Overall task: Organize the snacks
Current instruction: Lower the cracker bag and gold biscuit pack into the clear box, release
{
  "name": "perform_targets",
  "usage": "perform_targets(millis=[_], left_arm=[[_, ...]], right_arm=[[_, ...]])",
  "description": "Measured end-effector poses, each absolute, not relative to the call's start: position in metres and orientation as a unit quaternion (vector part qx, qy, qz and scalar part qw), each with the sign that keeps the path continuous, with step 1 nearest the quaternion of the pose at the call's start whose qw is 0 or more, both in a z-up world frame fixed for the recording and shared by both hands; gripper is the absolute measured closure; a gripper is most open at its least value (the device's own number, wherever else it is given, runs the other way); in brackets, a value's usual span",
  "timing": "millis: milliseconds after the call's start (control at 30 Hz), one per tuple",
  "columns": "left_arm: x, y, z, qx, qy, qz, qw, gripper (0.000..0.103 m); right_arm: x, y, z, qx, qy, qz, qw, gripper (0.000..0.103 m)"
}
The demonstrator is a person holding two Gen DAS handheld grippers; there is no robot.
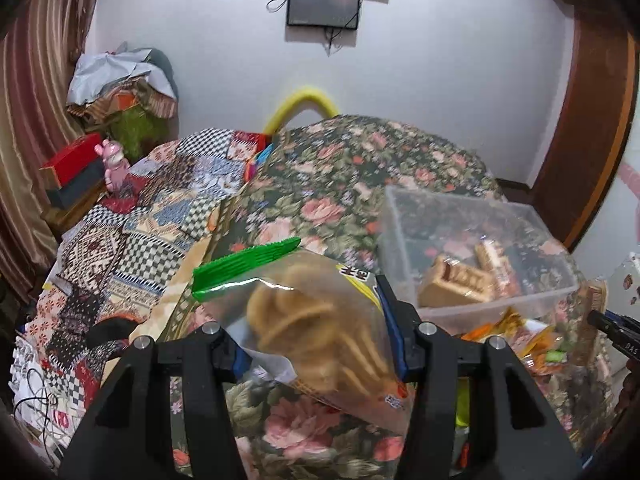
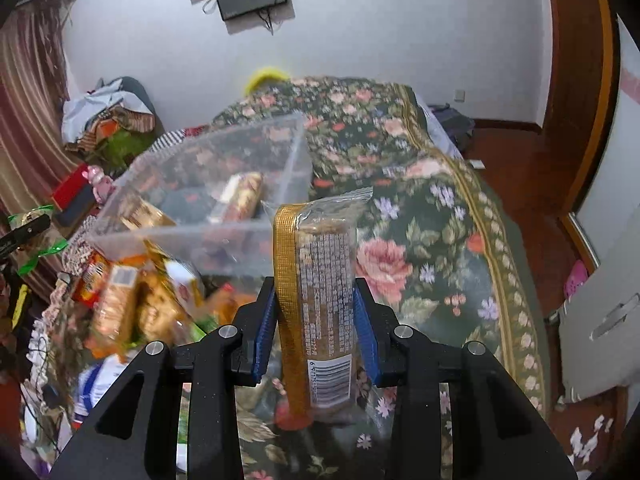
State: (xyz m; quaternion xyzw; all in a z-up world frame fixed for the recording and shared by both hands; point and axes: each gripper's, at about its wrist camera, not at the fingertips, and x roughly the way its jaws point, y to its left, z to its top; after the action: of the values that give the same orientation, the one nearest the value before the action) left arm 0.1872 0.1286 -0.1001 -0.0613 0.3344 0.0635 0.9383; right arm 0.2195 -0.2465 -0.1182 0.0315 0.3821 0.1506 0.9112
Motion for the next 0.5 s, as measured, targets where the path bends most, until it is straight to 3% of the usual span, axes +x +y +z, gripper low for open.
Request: perform_targets(millis=[500], left_arm=[[0.205,0.078,-0.064,-0.056,0.292,0.012,0.955,0.051]], right_arm=[[0.229,-0.227,-0.066,0.028,0.313,0.184,0.931,0.070]])
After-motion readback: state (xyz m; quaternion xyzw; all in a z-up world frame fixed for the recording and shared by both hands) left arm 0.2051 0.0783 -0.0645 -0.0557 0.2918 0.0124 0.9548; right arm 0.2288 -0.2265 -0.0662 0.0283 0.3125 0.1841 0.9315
